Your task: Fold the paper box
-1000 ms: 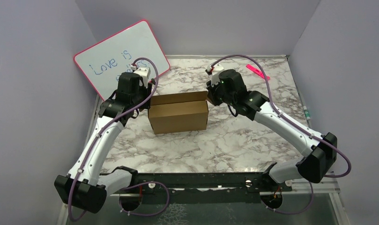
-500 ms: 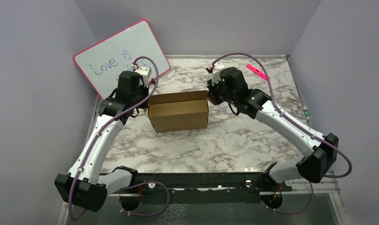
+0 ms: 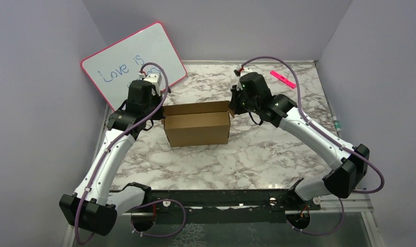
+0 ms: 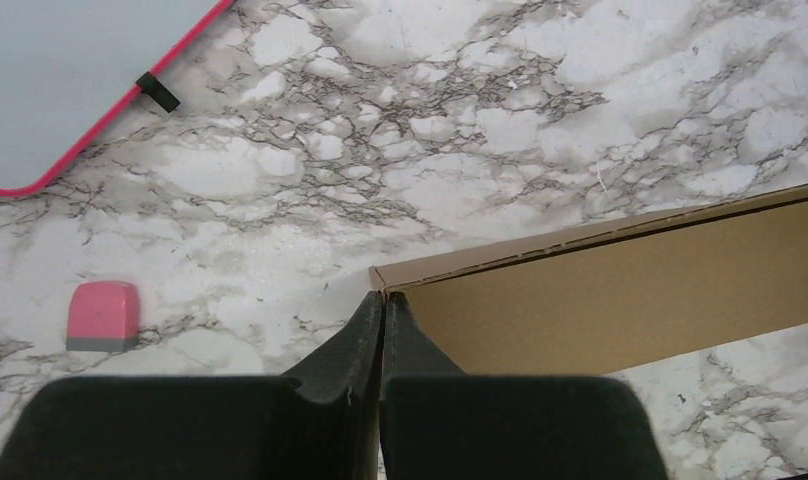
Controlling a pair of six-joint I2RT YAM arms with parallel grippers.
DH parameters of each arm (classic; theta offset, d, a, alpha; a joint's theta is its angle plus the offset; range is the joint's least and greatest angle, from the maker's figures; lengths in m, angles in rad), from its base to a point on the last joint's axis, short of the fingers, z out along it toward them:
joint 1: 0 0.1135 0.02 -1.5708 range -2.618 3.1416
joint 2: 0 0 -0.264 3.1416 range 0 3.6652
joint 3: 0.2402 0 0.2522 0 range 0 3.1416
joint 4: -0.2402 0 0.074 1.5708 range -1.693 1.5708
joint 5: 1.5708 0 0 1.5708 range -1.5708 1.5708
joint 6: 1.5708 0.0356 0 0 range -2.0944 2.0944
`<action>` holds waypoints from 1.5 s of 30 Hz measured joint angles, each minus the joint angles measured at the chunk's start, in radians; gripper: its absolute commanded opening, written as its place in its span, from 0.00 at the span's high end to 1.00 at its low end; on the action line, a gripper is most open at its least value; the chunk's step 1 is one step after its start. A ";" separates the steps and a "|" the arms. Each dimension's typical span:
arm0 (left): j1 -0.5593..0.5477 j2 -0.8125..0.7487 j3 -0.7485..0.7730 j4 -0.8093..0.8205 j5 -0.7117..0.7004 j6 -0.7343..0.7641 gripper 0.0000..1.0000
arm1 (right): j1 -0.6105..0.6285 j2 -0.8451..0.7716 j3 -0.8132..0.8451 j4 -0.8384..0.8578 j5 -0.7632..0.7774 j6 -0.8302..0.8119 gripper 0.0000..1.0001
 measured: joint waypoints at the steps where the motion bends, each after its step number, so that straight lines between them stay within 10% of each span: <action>1: 0.000 -0.004 -0.006 0.007 0.003 -0.008 1.00 | 0.000 -0.001 -0.005 0.002 0.007 0.022 0.98; 45: 0.001 -0.112 -0.149 0.158 0.023 -0.080 1.00 | 0.102 -0.090 -0.237 0.272 0.291 0.193 0.99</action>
